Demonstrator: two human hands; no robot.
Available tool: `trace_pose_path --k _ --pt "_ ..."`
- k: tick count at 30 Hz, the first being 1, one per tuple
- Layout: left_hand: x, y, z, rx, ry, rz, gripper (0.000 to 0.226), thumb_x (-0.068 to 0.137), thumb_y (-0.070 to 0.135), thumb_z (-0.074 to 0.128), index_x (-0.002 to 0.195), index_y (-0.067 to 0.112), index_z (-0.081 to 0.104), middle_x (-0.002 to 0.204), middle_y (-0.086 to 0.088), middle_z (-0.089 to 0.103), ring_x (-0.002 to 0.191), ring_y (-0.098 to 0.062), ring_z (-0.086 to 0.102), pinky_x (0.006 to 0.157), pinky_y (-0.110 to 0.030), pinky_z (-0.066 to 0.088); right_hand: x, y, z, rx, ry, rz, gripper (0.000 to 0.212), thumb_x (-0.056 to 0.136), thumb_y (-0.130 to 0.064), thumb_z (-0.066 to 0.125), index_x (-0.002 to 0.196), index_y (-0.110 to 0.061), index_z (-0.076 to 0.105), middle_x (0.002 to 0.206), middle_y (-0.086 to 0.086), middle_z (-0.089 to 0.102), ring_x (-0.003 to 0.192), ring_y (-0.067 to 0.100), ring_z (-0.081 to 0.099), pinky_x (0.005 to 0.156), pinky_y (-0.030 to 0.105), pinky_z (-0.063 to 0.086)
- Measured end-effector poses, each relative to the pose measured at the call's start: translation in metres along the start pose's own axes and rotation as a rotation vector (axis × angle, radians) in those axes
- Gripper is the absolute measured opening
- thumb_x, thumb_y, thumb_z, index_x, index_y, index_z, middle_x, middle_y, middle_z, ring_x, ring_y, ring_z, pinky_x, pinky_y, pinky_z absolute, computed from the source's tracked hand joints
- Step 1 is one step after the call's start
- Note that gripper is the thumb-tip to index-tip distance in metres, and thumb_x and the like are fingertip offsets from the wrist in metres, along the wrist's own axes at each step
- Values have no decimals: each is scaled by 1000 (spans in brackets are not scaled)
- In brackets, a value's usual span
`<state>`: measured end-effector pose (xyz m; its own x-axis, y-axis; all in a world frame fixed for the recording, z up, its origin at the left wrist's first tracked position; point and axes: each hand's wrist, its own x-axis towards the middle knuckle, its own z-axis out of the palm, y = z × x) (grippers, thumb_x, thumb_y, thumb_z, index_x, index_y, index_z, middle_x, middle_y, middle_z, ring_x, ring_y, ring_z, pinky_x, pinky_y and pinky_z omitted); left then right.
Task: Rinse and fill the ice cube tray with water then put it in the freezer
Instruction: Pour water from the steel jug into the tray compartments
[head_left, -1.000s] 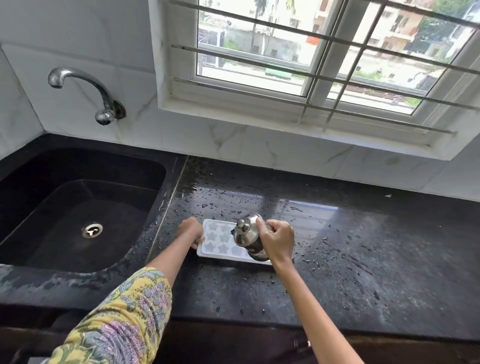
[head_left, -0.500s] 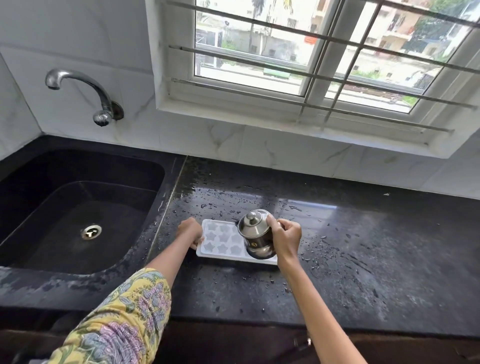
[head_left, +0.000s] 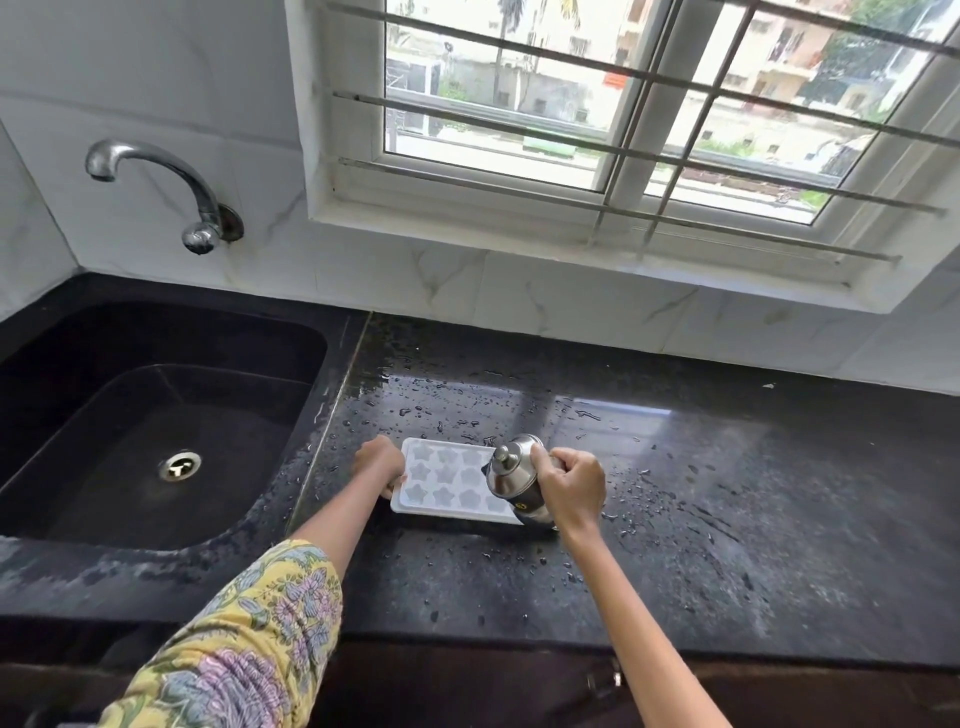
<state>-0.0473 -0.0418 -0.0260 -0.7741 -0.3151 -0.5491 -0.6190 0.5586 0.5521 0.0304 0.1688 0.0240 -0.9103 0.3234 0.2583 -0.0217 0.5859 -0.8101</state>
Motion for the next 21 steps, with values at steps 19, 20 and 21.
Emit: trace_pose_path --k 19,20,21 --pt "-11 -1 -2 193 1 90 24 89 -10 44 106 -12 60 83 -16 63 44 -20 53 38 -26 48 -3 6 -4 -6 23 -47 47 83 -20 66 42 -19 43 36 -6 35 38 12 33 44 19 27" --pt "-12 0 -2 204 -2 92 24 89 -10 45 106 -12 60 83 -16 61 44 -20 52 37 -26 47 -3 6 -4 -5 25 -51 46 83 -21 65 42 -19 43 36 -6 35 38 12 33 44 19 27" --pt "-13 0 -2 210 -2 97 24 88 -10 45 106 -12 60 84 -16 61 44 -20 52 37 -26 47 -3 6 -4 -7 26 -54 47 83 -21 65 42 -19 43 36 -6 35 38 12 33 44 19 27"
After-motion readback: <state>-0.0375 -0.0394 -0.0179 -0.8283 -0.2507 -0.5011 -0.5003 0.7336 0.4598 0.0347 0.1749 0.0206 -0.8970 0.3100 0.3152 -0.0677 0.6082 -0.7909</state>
